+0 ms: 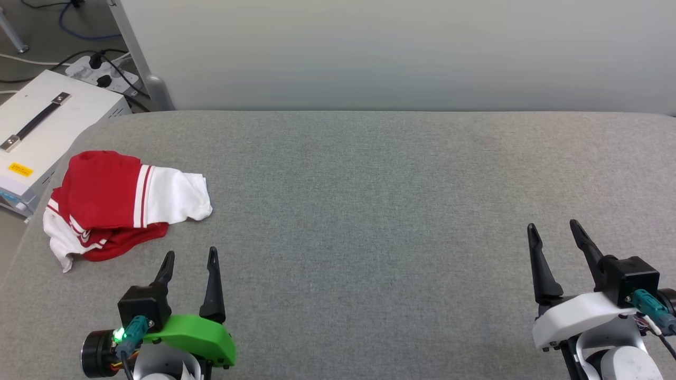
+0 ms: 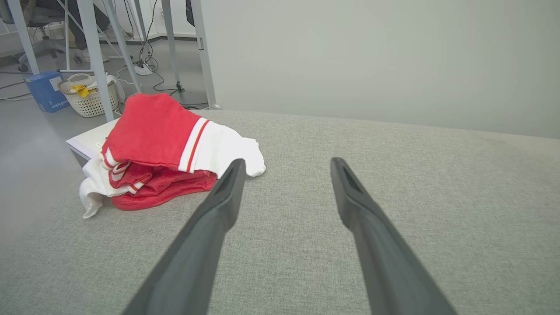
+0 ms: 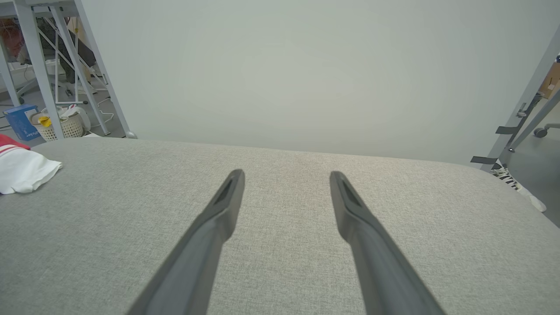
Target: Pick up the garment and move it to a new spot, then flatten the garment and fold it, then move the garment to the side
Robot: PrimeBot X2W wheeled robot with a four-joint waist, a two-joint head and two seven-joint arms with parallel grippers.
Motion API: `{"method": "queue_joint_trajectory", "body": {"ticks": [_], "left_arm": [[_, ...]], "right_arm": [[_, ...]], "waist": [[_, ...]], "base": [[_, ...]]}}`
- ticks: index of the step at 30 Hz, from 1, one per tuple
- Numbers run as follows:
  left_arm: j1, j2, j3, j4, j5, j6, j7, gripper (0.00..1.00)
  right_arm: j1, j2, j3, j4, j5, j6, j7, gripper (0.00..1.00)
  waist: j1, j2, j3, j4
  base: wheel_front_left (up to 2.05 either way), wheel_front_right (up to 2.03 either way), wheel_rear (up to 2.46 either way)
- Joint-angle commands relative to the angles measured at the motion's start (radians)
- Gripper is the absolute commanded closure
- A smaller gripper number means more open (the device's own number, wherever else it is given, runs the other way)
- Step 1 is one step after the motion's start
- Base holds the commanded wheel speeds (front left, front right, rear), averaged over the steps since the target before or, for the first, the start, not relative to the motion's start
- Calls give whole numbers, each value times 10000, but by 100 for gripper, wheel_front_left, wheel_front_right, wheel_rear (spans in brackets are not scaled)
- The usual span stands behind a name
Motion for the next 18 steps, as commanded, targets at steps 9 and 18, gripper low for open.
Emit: {"method": "queue_joint_trajectory", "body": {"ticks": [9, 18], "left_arm": [[-126, -28, 86, 113, -317, -118, -277, 0], [-119, -32, 52, 149, -460, -186, -461, 0]], "right_arm": [[-213, -9, 95, -110, 205, -5, -277, 0], [-193, -10, 50, -48, 245, -6, -458, 0]], "waist": [[0, 63, 10, -1], [0, 71, 4, 22]], "base": [[0, 0, 0], [0, 0, 0]]}}
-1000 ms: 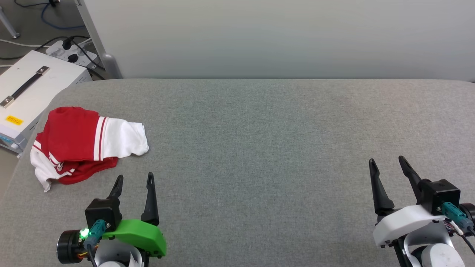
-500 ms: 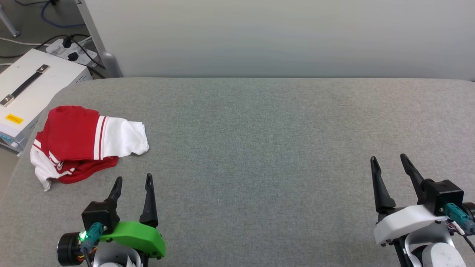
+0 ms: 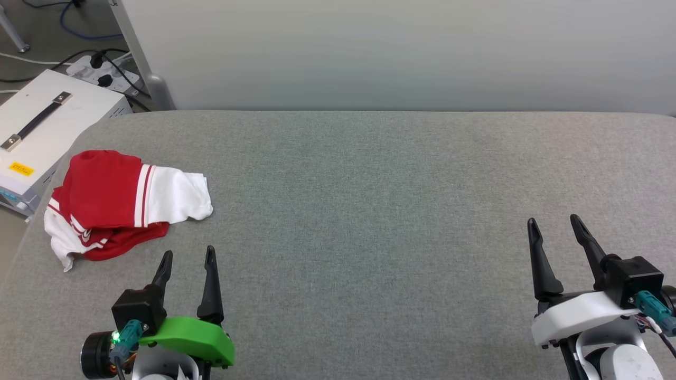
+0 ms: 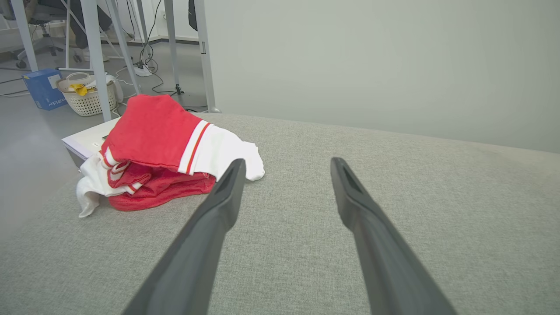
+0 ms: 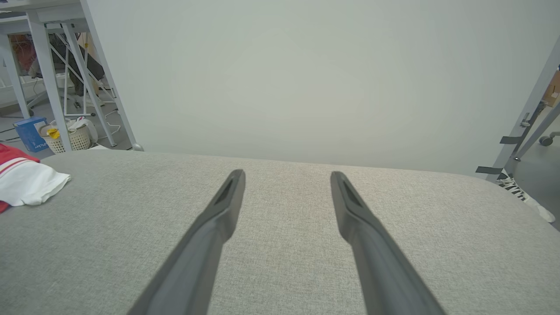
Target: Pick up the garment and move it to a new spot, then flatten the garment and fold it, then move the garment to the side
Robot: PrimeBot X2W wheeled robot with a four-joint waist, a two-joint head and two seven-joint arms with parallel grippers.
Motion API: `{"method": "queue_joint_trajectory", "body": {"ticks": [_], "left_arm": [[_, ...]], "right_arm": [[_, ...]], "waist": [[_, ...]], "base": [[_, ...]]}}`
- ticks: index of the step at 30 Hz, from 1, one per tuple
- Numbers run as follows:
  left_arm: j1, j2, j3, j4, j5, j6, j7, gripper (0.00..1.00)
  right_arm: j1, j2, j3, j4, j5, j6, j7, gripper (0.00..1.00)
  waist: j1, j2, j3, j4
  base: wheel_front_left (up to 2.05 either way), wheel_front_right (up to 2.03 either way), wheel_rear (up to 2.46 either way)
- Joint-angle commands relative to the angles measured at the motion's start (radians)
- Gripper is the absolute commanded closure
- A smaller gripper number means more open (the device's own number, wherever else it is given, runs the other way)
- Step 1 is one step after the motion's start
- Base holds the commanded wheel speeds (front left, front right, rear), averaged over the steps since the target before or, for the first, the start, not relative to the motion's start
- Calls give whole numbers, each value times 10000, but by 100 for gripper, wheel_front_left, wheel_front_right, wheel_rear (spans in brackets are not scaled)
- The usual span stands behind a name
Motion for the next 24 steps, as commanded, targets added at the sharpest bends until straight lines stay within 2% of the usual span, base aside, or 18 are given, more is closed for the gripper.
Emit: {"method": "queue_joint_trajectory", "body": {"ticks": [1, 14, 24], "left_arm": [[-115, -32, 0, 41, -127, -94, -100, 0], [-71, -39, -124, 270, 358, -130, -412, 0], [-94, -43, -200, 396, 337, -170, -619, 0]], "right_arm": [[-147, -12, -38, 32, 71, -6, -105, 0], [-180, -12, -127, 518, -240, -7, -412, 0], [-267, -13, -185, 663, -244, -8, -616, 0]], "waist": [[0, 72, 2, 4], [0, 86, 12, -29], [0, 95, 84, -11]], "base": [[0, 0, 0], [0, 0, 0], [0, 0, 0]]}}
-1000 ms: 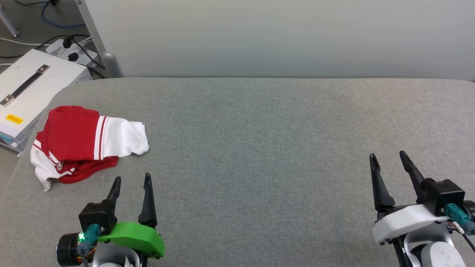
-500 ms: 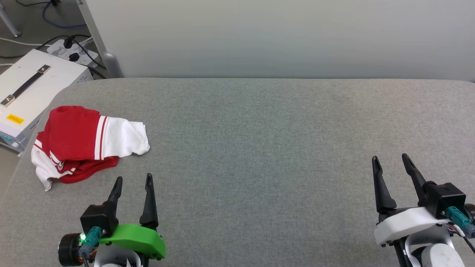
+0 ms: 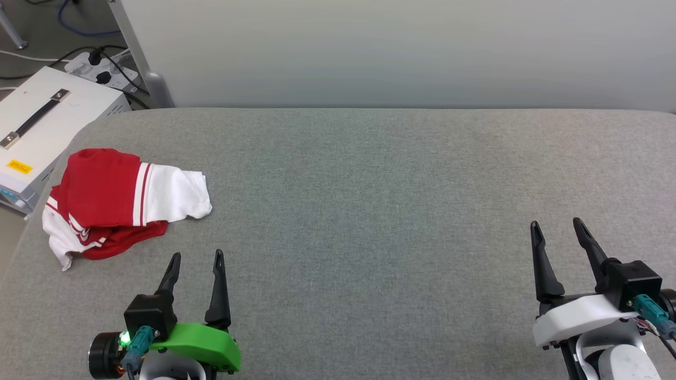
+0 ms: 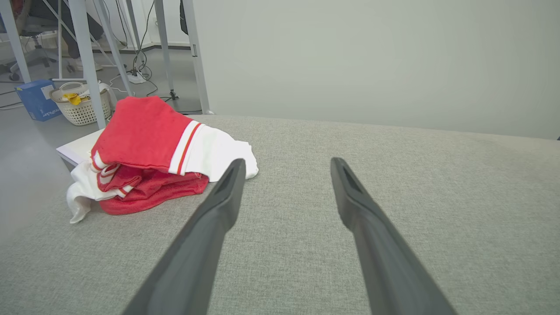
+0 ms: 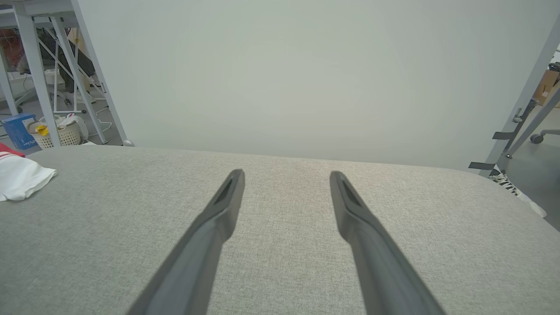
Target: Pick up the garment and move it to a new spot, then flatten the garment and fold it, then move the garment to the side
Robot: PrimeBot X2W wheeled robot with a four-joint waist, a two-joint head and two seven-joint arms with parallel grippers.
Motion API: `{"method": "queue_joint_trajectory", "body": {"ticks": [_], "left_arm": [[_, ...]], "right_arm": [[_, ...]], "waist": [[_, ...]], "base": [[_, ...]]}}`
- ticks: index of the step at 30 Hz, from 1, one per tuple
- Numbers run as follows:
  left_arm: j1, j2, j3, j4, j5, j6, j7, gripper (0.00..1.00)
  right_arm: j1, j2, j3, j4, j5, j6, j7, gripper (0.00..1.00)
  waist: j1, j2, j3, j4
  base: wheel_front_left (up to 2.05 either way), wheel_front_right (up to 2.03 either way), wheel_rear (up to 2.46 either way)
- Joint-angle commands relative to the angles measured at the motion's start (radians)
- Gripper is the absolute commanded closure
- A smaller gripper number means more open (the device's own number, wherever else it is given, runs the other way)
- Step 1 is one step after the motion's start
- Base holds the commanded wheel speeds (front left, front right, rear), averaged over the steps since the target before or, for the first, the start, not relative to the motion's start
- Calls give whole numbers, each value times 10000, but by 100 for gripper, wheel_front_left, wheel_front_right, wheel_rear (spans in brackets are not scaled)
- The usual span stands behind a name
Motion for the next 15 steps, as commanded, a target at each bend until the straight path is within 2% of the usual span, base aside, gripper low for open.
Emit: {"method": "queue_joint_trajectory", "body": {"ticks": [1, 7, 15], "left_arm": [[-98, -44, -19, 59, -23, -76, -114, 0], [-169, -46, -38, 147, -180, -72, -238, 0], [-175, -50, 83, 317, -296, -121, -407, 0]], "right_arm": [[-154, -11, -35, 45, -4, -8, -105, 0], [-140, -11, 88, 80, 95, -8, -227, 0], [-87, -12, 469, 183, 245, -9, -394, 0]], "waist": [[0, 95, 9, 13], [0, 101, 18, 235], [0, 108, -53, 1034]], "base": [[0, 0, 0], [0, 0, 0], [0, 0, 0]]}}
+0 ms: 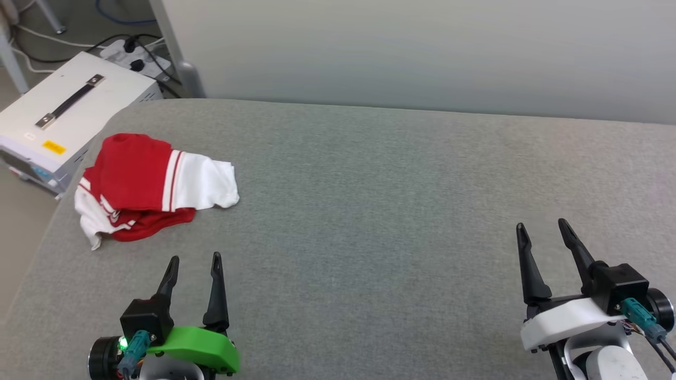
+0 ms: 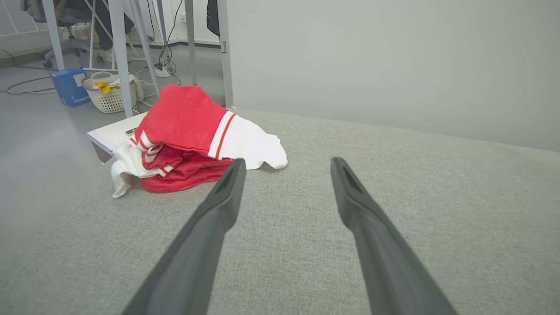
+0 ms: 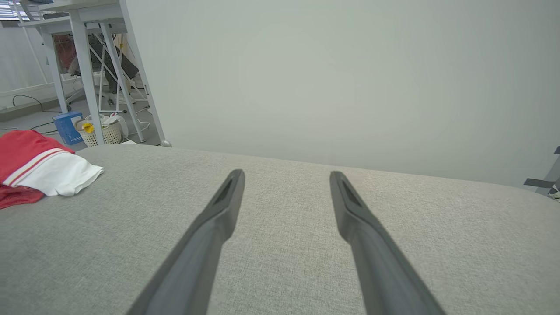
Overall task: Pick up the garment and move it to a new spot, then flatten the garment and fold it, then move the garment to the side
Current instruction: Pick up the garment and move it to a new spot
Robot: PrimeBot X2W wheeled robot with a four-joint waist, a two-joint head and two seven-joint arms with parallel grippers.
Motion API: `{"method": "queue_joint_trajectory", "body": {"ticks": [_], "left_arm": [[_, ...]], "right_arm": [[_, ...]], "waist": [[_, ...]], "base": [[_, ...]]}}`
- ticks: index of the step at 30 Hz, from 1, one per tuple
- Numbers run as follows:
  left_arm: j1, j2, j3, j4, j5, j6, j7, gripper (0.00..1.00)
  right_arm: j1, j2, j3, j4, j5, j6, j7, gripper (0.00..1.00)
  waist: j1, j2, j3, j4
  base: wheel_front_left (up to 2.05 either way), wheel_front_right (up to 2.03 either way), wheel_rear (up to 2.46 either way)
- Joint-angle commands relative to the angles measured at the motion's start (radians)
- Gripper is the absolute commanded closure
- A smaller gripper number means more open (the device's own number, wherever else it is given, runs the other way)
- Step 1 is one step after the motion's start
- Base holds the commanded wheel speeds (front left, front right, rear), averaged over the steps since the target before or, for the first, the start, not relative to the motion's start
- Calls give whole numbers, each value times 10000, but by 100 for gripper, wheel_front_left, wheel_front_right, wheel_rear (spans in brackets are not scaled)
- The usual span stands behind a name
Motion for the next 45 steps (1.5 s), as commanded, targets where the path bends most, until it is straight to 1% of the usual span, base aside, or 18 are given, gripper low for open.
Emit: {"method": "queue_joint_trajectory", "body": {"ticks": [1, 11, 18, 23, 34, 40, 45], "left_arm": [[-153, -45, 43, 48, -61, -61, -108, 0], [-84, -47, 197, 117, -48, -139, -237, 0], [-55, -47, 146, 111, -17, -215, -237, 0], [-19, -47, 86, 139, -105, -238, -237, 0], [20, -47, 103, 91, -1, -300, -237, 0], [77, -47, 94, 62, -19, -299, -237, 0], [15, -47, 46, 210, -268, -326, -237, 0]], "right_arm": [[-54, -12, 57, 60, 93, -9, -114, 0], [2, -12, 505, 217, 248, -9, -241, 0], [24, -12, 579, 188, 320, -9, -241, 0], [39, -12, 591, 195, 333, -9, -241, 0], [66, -12, 702, 201, 375, -9, -241, 0], [58, -12, 786, 200, 351, -9, -241, 0], [-51, -12, 793, 175, 279, -9, -241, 0]], "waist": [[0, 109, -61, 433], [0, 115, -192, 1731], [0, 115, -250, 2394], [0, 115, -264, 2744], [0, 115, -312, 3061], [0, 115, -262, 2986], [0, 115, -32, 2738]], "base": [[0, 0, 0], [0, 0, 0], [0, 0, 0], [0, 0, 0], [0, 0, 0], [0, 0, 0], [0, 0, 0]]}}
